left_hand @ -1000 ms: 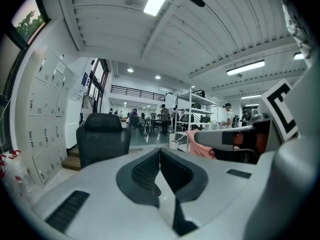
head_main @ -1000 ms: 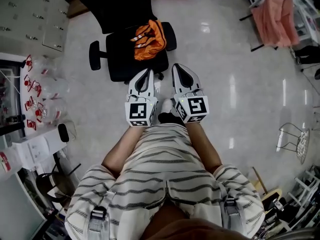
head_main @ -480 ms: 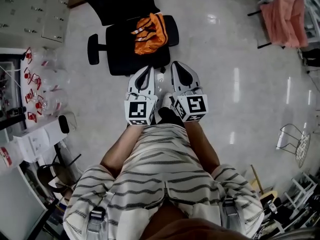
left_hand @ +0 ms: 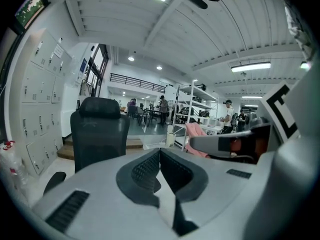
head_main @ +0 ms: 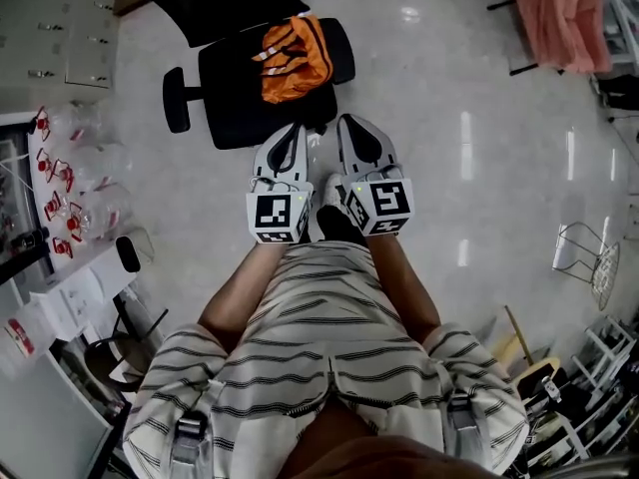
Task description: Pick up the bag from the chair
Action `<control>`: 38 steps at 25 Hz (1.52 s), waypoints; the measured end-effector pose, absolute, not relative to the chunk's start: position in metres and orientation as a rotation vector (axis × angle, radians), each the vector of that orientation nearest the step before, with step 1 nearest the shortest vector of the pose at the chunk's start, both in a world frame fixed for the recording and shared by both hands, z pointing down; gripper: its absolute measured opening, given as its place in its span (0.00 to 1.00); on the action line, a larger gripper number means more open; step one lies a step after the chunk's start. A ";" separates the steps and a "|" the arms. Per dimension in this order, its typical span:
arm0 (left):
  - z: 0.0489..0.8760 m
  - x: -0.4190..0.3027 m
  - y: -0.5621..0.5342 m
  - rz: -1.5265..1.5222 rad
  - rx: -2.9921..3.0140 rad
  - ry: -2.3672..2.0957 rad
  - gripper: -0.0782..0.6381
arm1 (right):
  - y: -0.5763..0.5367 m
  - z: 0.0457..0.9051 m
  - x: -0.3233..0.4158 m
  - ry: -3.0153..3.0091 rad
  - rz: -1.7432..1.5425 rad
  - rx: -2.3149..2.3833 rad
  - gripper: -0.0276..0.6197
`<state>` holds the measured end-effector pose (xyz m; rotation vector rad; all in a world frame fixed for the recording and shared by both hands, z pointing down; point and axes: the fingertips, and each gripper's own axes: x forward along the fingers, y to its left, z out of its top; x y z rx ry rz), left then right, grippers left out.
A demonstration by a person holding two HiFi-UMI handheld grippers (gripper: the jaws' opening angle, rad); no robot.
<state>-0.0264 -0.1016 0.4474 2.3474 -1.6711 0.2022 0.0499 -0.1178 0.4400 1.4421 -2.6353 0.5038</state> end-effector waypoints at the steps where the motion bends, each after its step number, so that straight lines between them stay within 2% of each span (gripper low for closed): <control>1: 0.449 -0.026 -0.104 0.204 2.354 -1.658 0.14 | -0.120 0.442 0.048 -2.628 0.508 1.446 0.07; 29: 0.507 -0.046 -0.151 0.243 2.306 -1.540 0.14 | -0.191 0.523 0.016 -2.484 0.711 1.483 0.08; 38: 0.522 -0.049 -0.152 0.264 2.278 -1.530 0.14 | -0.207 0.559 0.014 -2.434 0.788 1.442 0.17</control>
